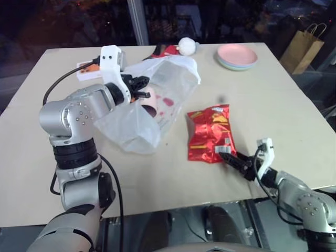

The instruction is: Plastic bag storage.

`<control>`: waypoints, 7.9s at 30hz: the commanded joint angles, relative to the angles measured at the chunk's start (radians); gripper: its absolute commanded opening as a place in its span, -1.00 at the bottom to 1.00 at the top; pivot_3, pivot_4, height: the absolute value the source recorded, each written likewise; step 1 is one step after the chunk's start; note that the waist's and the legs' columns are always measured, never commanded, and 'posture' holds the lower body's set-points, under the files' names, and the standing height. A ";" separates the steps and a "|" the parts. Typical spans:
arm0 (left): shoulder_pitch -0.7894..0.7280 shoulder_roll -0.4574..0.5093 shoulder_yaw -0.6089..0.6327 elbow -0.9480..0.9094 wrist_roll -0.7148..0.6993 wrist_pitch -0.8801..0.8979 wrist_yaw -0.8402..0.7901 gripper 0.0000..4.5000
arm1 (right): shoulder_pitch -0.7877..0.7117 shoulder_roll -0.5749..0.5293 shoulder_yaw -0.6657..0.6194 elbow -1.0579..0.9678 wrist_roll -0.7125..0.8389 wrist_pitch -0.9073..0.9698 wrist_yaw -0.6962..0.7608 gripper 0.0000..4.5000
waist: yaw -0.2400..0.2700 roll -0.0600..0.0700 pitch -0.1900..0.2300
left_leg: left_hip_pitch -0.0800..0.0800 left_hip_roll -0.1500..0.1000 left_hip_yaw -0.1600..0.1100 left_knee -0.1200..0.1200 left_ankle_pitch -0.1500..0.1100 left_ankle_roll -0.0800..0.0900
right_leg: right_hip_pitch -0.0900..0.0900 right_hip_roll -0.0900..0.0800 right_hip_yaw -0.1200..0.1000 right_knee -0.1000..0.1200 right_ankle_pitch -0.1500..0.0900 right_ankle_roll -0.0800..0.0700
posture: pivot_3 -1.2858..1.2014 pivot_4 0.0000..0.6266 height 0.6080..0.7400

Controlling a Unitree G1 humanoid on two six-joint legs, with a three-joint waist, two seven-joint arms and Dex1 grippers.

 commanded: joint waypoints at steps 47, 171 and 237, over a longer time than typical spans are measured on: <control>0.028 0.295 -0.076 -0.107 -0.184 0.021 -0.318 -1.00 | -0.741 0.038 0.413 0.427 -0.220 -0.059 0.555 -0.99 | 0.010 0.002 0.006 | -0.021 -0.001 -0.002 -0.001 -0.002 0.002 | -0.019 -0.002 -0.002 0.000 0.004 0.000 | 0.03 -0.52 1.00; 0.908 -0.215 0.061 -0.521 -0.628 -0.339 0.216 0.76 | -0.795 0.115 0.243 0.543 -0.798 -0.374 0.064 -1.00 | 0.005 0.005 0.004 | -0.017 -0.002 0.000 0.004 -0.001 0.002 | -0.016 -0.002 0.000 0.004 0.005 -0.001 | 0.03 -0.52 1.00; 0.144 0.313 0.163 0.155 -1.008 -0.111 -0.114 -0.61 | -1.408 -0.137 -0.269 0.497 -0.200 0.194 -0.155 -1.00 | -0.033 0.009 0.005 | -0.036 -0.001 0.003 -0.009 0.002 -0.003 | -0.040 -0.003 0.002 0.005 0.005 -0.001 | 0.03 -0.52 1.00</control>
